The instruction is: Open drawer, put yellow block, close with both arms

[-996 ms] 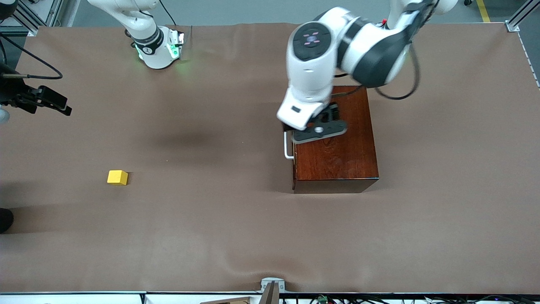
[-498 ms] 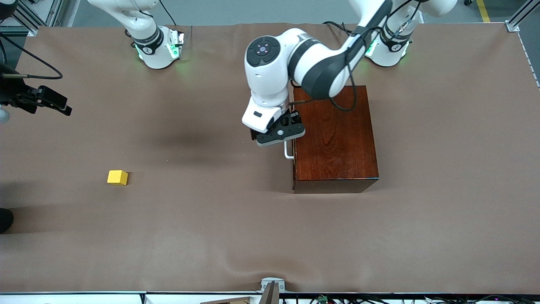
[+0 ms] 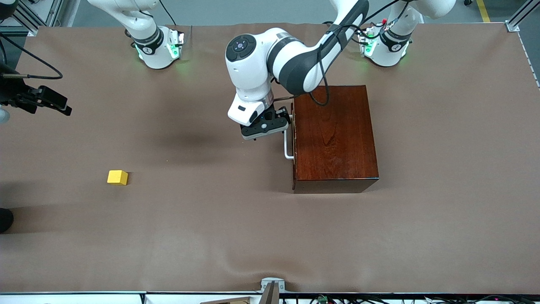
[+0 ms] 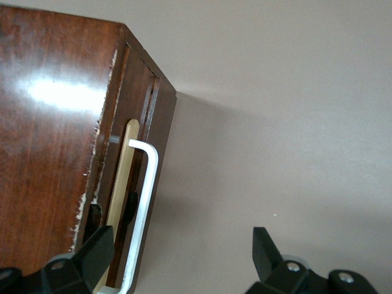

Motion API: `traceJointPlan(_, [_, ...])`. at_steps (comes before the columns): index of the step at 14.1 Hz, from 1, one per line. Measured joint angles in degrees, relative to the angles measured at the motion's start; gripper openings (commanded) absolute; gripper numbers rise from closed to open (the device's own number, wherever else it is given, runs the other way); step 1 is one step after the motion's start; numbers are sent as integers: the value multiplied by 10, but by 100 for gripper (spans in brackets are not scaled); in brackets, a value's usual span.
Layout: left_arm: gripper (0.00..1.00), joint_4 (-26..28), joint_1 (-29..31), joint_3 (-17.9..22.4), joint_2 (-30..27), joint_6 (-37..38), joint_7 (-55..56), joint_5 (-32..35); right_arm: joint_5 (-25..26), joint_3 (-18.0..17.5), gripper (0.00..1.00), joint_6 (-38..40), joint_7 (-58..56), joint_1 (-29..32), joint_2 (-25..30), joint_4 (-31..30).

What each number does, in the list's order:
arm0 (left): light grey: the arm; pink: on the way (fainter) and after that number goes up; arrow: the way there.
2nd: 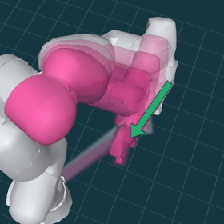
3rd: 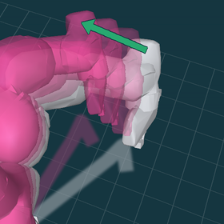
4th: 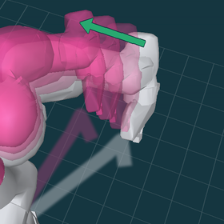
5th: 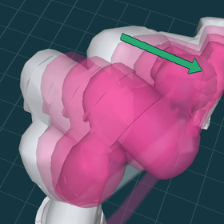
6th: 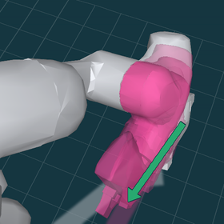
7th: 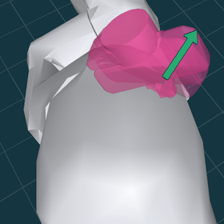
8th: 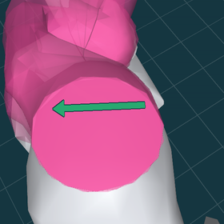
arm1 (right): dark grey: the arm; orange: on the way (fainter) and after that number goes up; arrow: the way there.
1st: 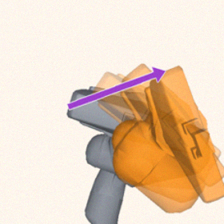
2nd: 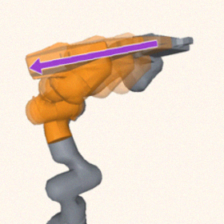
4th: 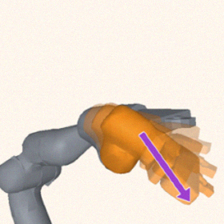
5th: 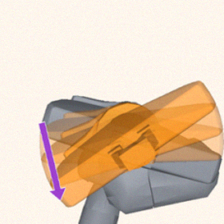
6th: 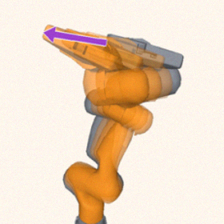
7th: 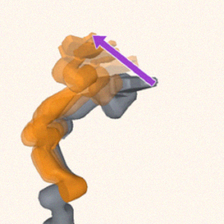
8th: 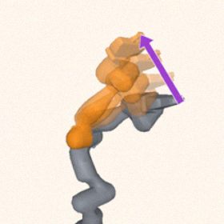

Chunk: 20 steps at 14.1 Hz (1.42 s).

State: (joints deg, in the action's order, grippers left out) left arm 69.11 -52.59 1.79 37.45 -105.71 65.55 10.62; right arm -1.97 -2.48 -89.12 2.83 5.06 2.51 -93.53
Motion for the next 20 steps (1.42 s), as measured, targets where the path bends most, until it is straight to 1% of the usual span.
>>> traceJointPlan(12, [100,3,-5,-4,27,8,-4,0,0,0,100,0,0,0,0,0])
traceJointPlan(20, [100,8,-6,-4,45,34,-50,-1,0,0,100,0,0,0,0,0])
